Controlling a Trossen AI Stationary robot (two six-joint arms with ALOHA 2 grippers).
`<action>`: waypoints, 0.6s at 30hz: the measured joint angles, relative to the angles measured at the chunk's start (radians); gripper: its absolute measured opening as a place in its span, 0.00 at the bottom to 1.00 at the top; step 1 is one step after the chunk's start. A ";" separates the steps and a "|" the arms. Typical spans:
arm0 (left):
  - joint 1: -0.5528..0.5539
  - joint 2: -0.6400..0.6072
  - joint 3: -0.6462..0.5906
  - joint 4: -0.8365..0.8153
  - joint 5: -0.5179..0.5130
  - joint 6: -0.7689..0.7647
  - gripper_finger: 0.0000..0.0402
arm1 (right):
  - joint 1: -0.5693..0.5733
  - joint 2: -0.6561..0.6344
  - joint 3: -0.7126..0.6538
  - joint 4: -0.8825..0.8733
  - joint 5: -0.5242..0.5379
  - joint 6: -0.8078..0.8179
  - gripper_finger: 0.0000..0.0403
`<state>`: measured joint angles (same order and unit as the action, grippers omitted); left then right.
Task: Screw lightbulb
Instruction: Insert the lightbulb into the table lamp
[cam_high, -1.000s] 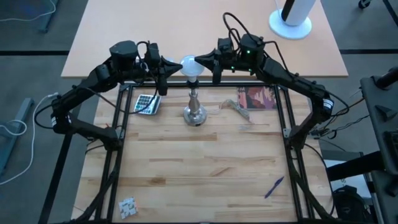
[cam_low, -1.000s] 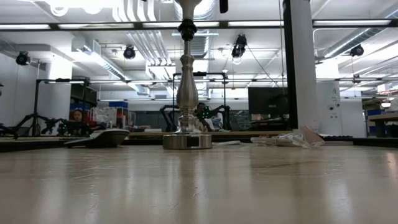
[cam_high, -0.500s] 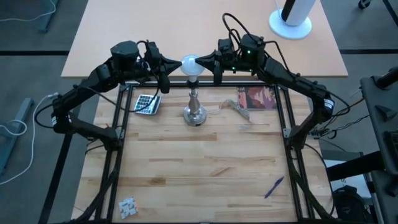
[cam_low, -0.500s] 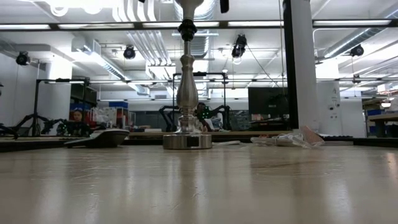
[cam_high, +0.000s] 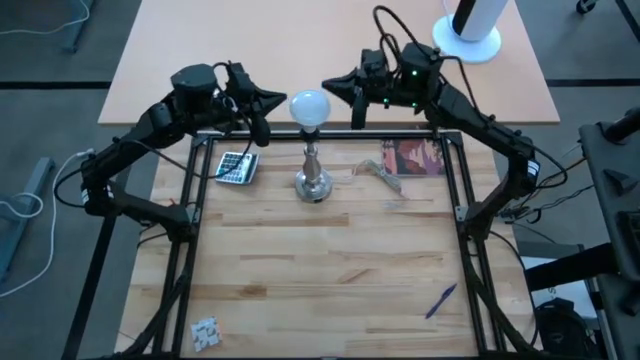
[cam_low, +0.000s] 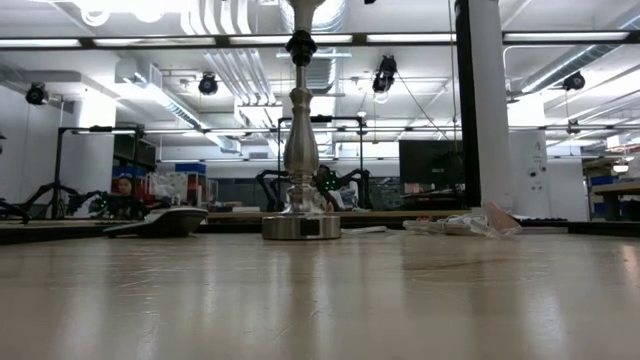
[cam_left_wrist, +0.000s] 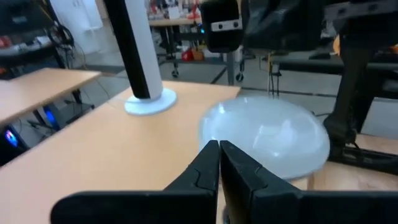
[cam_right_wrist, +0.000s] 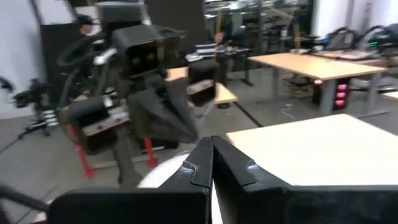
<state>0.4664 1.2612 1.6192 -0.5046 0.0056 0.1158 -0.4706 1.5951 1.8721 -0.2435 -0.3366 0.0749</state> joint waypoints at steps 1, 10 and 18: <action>0.000 -0.007 0.005 0.005 0.000 0.004 0.01 | -0.001 0.000 0.013 -0.023 0.012 -0.014 0.00; -0.006 -0.026 0.033 0.006 0.011 -0.001 0.01 | -0.010 0.001 0.113 -0.265 0.181 -0.144 0.00; -0.008 -0.011 0.033 -0.053 0.035 -0.024 0.01 | -0.016 0.004 0.063 -0.289 0.183 -0.130 0.00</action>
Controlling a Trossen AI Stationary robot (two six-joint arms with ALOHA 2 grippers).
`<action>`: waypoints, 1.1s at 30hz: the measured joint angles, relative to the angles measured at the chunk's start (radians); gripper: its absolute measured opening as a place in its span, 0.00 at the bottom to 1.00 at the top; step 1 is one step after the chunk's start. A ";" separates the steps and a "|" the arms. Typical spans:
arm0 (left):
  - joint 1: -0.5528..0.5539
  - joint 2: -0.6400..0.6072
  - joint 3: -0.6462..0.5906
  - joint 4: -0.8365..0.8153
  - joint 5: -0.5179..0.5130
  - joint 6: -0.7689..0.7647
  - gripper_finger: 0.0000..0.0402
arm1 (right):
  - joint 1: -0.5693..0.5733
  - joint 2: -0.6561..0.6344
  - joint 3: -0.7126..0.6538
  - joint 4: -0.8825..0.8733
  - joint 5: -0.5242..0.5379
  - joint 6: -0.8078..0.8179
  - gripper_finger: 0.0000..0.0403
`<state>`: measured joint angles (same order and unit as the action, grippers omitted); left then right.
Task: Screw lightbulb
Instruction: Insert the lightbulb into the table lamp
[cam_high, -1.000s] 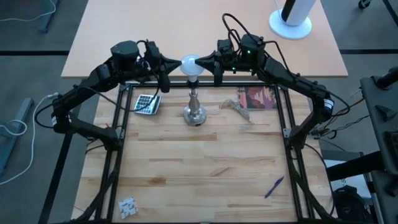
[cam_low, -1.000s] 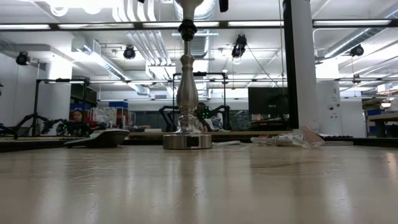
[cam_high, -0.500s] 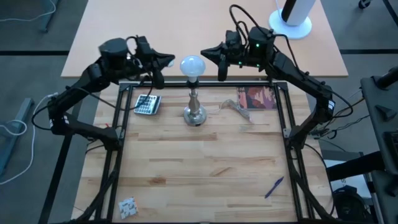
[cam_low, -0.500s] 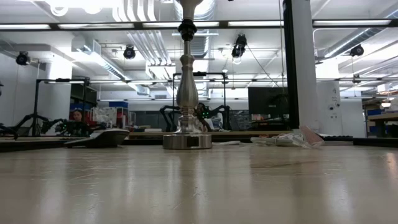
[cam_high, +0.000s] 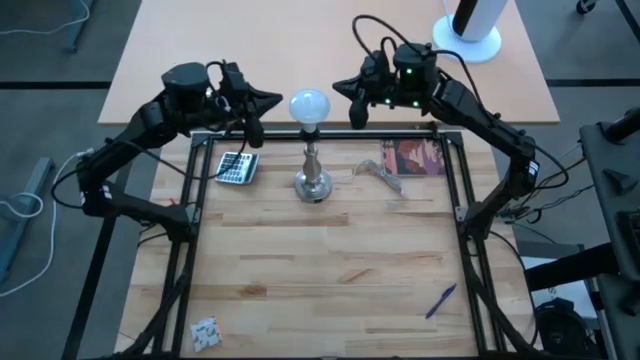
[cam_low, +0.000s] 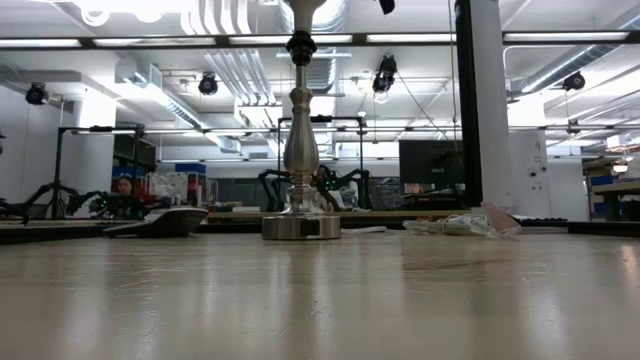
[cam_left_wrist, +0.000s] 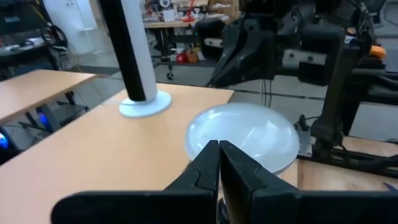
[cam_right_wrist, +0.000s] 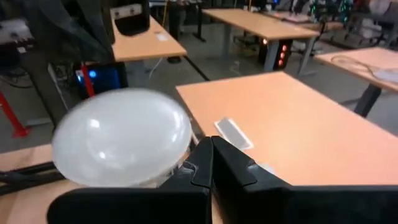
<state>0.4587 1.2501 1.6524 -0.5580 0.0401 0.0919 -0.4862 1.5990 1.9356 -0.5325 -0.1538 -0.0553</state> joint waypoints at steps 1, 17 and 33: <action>-0.001 0.004 0.000 0.000 0.006 -0.004 0.01 | 0.001 0.000 -0.011 0.003 -0.001 0.003 0.00; -0.002 0.043 0.000 0.002 0.015 -0.007 0.00 | 0.003 0.000 -0.037 0.007 -0.011 0.019 0.00; -0.002 0.052 0.000 0.005 0.000 -0.005 0.00 | 0.026 0.004 -0.036 0.037 -0.062 0.031 0.00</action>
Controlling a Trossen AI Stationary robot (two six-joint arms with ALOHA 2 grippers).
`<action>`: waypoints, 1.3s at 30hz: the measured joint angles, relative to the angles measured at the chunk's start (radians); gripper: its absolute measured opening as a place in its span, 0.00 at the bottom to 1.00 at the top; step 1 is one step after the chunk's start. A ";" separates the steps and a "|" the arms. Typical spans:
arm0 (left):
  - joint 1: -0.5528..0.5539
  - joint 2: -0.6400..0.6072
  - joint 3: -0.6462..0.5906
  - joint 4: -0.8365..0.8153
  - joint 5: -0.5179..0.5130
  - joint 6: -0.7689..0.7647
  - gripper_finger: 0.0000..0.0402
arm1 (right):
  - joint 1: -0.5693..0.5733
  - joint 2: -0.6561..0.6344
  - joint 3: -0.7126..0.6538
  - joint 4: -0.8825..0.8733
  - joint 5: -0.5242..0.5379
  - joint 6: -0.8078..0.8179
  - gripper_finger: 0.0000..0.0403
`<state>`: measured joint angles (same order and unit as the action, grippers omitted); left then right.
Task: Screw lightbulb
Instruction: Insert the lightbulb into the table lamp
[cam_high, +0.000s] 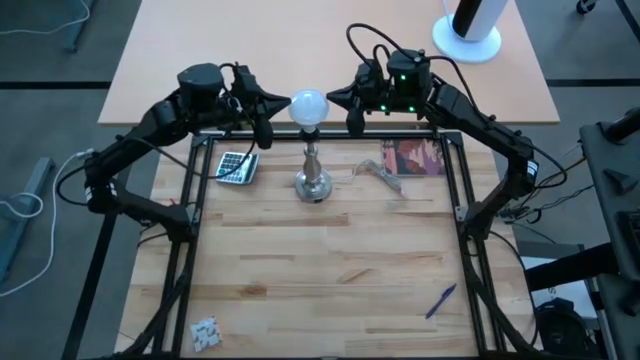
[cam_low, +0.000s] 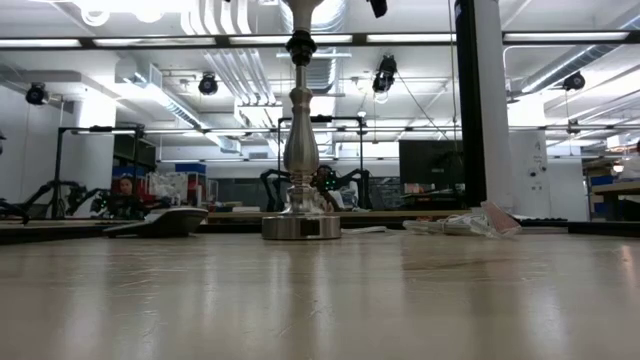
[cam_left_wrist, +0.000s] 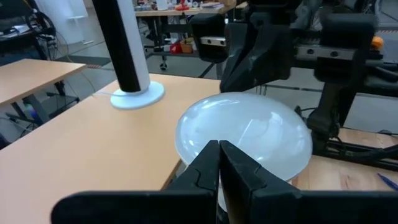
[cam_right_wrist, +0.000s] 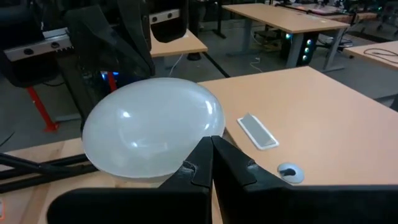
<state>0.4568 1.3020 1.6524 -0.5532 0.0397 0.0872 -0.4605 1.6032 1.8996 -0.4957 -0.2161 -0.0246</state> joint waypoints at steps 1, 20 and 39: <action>0.000 0.001 0.000 0.002 -0.012 -0.001 0.00 | 0.000 0.000 0.000 -0.001 0.001 0.000 0.00; -0.005 -0.007 0.101 -0.129 0.030 0.047 0.00 | -0.002 -0.019 0.060 -0.097 0.044 0.002 0.00; -0.012 0.020 0.035 -0.110 0.019 0.035 0.00 | 0.004 -0.014 0.015 -0.091 0.030 0.006 0.00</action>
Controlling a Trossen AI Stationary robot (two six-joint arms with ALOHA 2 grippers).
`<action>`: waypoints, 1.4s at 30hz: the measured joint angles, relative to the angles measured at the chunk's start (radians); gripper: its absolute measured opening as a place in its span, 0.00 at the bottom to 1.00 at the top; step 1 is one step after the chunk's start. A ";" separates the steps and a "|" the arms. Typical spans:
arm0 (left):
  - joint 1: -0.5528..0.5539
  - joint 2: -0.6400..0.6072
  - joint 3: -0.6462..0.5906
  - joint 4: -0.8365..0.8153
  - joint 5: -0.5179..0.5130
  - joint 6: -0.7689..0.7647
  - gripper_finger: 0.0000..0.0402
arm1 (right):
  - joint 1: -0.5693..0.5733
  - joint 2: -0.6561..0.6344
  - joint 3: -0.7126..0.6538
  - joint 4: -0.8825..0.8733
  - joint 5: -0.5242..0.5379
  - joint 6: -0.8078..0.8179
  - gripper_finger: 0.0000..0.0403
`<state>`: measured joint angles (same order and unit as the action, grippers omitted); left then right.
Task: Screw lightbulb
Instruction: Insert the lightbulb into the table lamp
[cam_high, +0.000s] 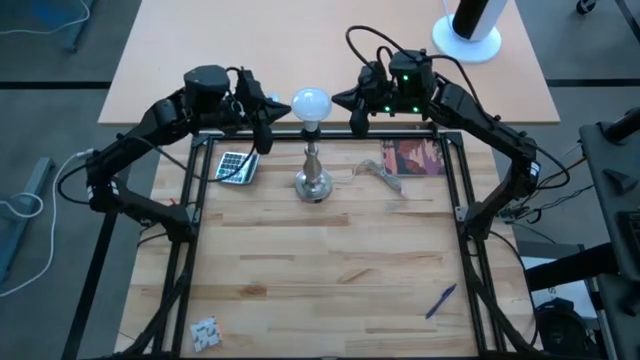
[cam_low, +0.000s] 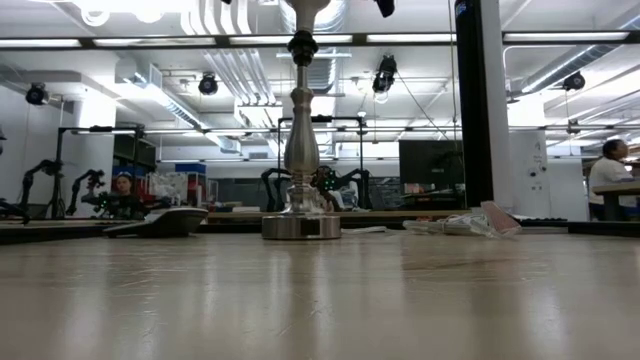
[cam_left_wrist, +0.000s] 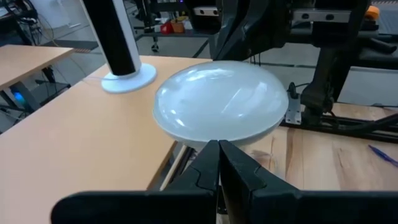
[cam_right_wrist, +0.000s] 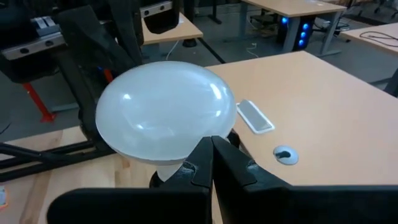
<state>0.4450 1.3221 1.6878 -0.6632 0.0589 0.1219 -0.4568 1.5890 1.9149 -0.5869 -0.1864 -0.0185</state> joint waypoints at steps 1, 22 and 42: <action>0.000 0.002 0.000 0.000 -0.001 0.000 0.00 | 0.000 0.000 -0.004 0.007 -0.001 0.000 0.00; 0.001 -0.037 -0.003 -0.022 -0.075 0.000 0.00 | 0.001 0.001 -0.008 0.045 -0.052 -0.009 0.00; 0.002 0.005 -0.008 -0.009 -0.085 0.001 0.01 | 0.012 0.000 -0.008 0.045 -0.054 -0.034 0.00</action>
<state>0.4469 1.3273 1.6799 -0.6726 -0.0261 0.1226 -0.4450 1.5894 1.9064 -0.5419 -0.2401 -0.0526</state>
